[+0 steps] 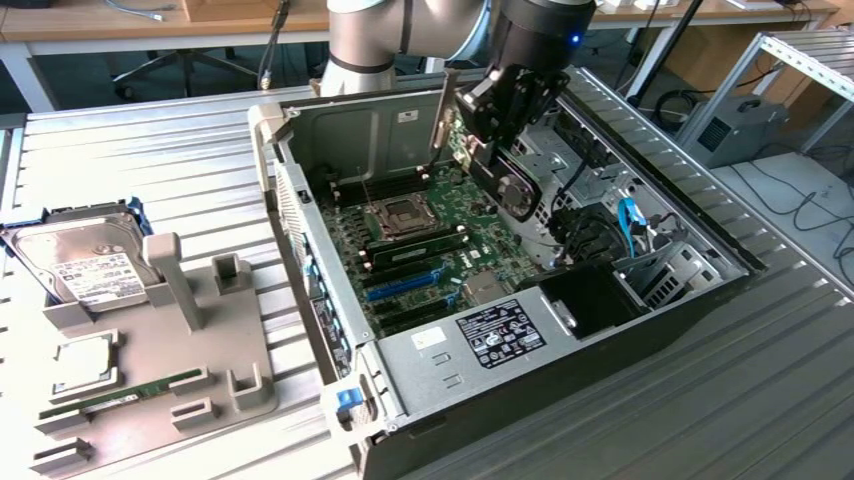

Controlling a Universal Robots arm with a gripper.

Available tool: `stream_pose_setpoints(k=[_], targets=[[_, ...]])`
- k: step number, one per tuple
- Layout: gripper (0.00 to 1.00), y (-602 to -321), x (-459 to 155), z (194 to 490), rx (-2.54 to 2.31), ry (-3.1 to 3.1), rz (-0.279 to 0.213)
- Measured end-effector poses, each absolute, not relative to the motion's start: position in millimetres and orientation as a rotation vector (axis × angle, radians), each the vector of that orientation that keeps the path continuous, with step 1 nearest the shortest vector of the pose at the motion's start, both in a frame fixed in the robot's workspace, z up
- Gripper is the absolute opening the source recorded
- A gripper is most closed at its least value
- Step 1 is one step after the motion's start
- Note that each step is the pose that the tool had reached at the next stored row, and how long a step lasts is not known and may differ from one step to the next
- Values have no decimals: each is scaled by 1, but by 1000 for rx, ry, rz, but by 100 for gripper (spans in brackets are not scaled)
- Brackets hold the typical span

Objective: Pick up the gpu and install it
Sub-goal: 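Insert the gpu into the slot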

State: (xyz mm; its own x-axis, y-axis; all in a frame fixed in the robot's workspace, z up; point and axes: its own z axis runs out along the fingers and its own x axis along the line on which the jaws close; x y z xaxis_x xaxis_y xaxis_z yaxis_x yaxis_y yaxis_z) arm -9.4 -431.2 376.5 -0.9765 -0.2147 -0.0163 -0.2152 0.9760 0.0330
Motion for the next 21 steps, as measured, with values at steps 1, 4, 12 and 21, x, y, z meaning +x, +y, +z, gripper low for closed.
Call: stream_pose_setpoints(k=[1, 4, 12, 21], targets=[[26, -431, -9, 376, -343, 3110, 54], [26, -431, -9, 376, -362, 3108, 54], [26, -431, -9, 376, -404, 3103, 55], [26, -431, -9, 376, -454, 3097, 55]])
